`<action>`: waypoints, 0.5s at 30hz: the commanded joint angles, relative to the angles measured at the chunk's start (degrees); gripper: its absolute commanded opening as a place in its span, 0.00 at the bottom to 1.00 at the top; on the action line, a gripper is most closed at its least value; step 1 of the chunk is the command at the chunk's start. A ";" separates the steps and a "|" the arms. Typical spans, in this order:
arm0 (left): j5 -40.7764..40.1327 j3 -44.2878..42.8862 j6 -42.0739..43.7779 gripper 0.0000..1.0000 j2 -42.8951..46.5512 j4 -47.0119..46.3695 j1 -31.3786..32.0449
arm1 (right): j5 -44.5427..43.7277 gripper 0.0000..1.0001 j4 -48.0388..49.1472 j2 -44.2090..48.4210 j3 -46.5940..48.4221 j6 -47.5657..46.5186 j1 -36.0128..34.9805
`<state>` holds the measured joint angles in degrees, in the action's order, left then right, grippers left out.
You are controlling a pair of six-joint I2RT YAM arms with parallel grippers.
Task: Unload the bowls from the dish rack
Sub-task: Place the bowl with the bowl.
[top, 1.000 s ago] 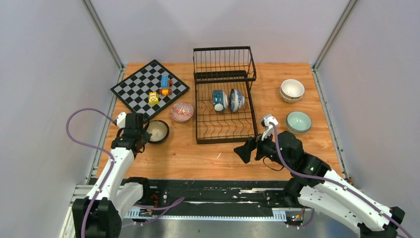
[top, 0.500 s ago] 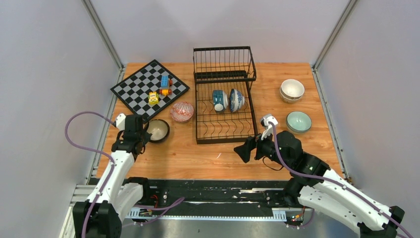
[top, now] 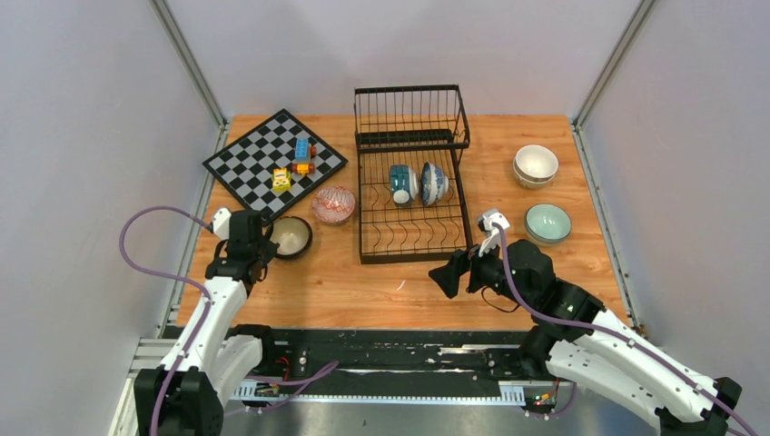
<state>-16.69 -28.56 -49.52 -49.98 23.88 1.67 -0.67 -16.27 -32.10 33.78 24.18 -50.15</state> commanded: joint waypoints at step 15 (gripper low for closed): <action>0.36 -6.45 6.56 0.70 5.86 8.81 -0.18 | -2.43 0.96 -1.33 0.04 1.67 -2.71 -0.31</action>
<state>-14.63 -31.27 -46.94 -47.53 28.10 1.67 -0.97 -16.32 -32.25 33.78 23.79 -50.15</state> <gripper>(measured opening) 0.652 0.956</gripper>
